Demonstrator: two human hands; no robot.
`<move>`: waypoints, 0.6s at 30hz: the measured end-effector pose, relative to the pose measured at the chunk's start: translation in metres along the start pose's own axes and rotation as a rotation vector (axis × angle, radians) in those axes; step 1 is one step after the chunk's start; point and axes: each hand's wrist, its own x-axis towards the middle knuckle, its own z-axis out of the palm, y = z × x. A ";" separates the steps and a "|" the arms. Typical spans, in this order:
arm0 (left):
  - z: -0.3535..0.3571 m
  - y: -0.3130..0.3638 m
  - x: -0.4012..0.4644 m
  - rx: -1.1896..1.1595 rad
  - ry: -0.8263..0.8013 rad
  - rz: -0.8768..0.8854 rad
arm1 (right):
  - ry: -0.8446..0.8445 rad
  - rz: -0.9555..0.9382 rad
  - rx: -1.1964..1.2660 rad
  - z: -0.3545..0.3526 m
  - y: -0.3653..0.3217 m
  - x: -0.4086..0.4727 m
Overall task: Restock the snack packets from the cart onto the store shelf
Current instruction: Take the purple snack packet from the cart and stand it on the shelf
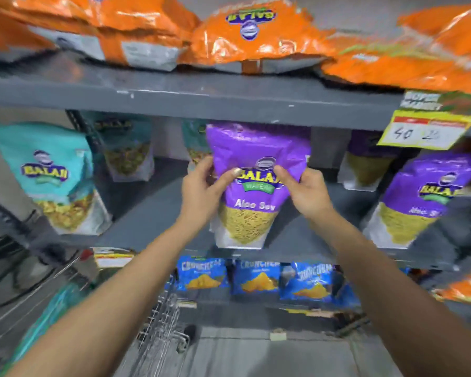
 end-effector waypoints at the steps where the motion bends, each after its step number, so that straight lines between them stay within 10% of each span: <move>1: 0.019 -0.004 0.009 -0.003 -0.018 -0.005 | 0.031 0.006 -0.023 -0.015 0.005 0.010; 14: 0.143 -0.079 0.050 0.048 -0.079 -0.230 | 0.183 -0.001 -0.285 -0.101 0.070 0.058; 18: 0.112 -0.075 0.035 -0.003 -0.055 -0.291 | 0.459 -0.169 -0.313 -0.069 0.073 0.026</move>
